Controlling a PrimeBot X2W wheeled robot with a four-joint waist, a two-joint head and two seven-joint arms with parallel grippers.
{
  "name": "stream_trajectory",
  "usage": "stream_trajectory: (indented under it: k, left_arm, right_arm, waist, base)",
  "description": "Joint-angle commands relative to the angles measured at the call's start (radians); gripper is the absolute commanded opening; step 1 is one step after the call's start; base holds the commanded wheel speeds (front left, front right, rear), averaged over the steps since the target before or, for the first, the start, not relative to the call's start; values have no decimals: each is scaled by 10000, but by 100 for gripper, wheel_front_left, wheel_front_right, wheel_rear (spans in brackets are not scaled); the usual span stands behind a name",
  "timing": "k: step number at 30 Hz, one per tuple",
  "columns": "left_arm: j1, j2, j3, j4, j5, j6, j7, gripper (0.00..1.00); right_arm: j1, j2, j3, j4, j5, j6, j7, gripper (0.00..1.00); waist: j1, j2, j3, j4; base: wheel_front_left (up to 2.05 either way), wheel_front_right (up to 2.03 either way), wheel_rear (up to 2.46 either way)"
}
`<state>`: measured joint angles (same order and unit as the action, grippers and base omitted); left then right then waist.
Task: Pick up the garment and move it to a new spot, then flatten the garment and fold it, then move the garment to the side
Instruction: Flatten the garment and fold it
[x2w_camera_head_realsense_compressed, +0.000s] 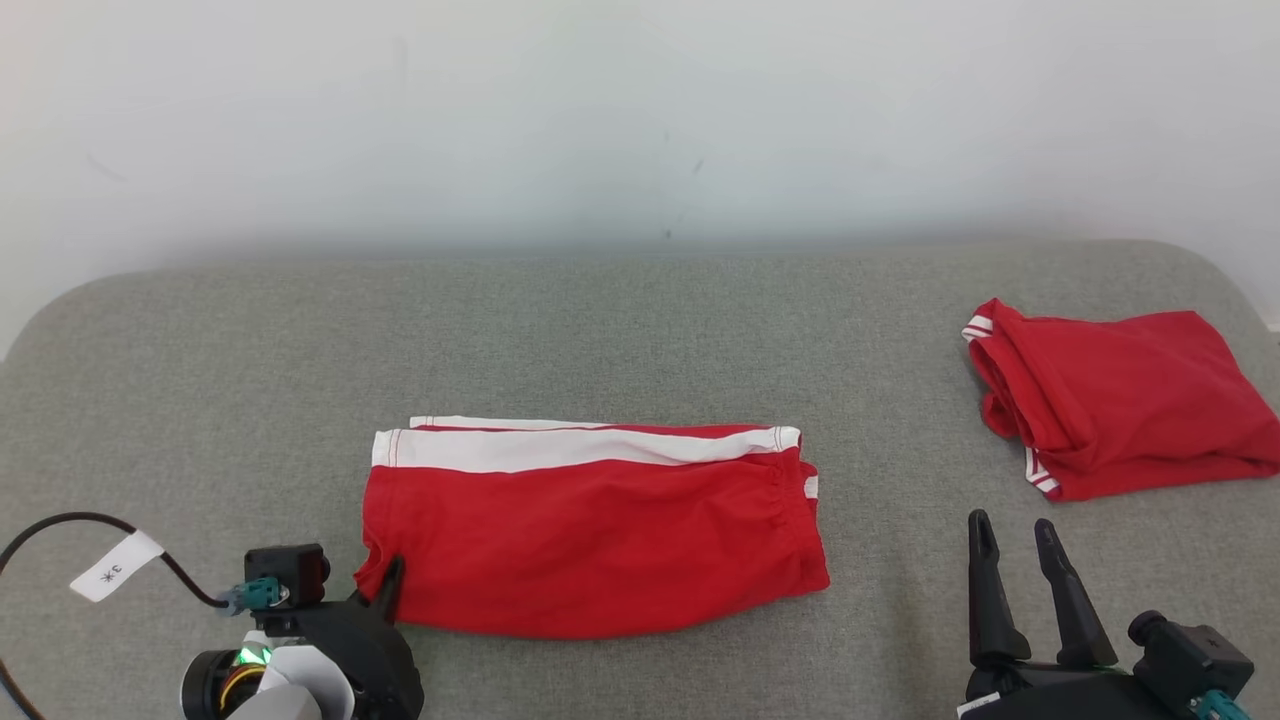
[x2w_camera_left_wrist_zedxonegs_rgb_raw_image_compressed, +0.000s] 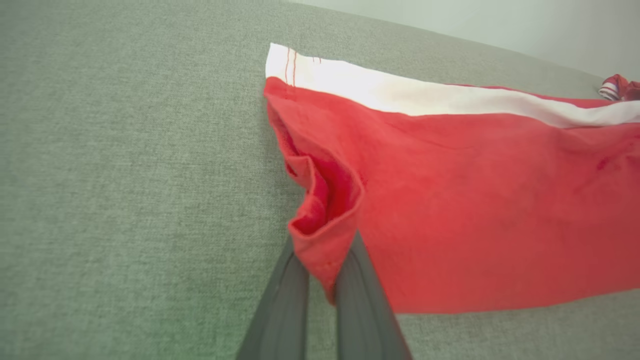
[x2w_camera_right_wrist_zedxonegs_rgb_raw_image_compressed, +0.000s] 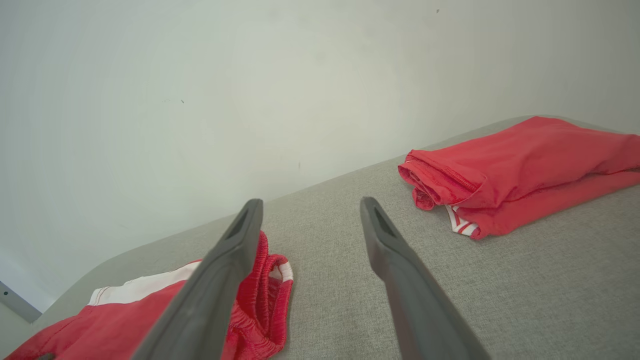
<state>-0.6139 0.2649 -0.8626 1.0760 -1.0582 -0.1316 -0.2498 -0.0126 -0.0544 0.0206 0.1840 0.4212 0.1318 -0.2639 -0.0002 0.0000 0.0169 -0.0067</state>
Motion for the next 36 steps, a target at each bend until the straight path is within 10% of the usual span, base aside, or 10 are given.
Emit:
stream_trajectory:
  k: [1, 2, 3, 4, 5, 22, 36]
  left_arm:
    - [140, -7, 50, -19, -69, 26, -88, 0]
    - [155, -6, 77, -55, -66, 26, -104, 3]
    - [177, 21, 61, -75, 40, 26, -122, 31]
    - [196, 57, 31, -71, 185, 26, -134, 87]
    - [207, 72, 44, -87, 293, 55, -147, 100]
    - [2845, 1047, 4839, -5878, 5095, 1933, -156, 100]
    - [5818, 348, 7322, -8573, 7478, 1619, -158, 100]
  right_arm:
    - [186, -63, -19, 45, 9, -28, 2, 100]
    - [167, -60, -14, 64, 8, -28, 2, 100]
    - [143, -57, 8, 84, 2, -28, 2, 100]
    - [126, -59, 24, 94, 0, -28, 2, 100]
    - [105, -70, 18, 96, -1, -28, 2, 100]
    - [298, -2, -740, -203, -778, -28, 2, 100]
    - [642, 41, -930, -202, -1258, -28, 2, 100]
  waist:
    - [2, 0, -27, 12]
    - [2, 0, -29, -1]
    - [2, 0, -50, -23]
    - [2, 0, -61, -39]
    - [2, 0, -73, -45]
    - [2, 0, -401, 714]
    - [2, 0, -656, 1021]
  base:
    - [0, 0, 0]
    - [0, 0, 0]
    - [0, 0, 0]
    - [0, 0, 0]
    - [0, 0, 0]
    - [0, 0, 0]
    - [0, 0, 0]
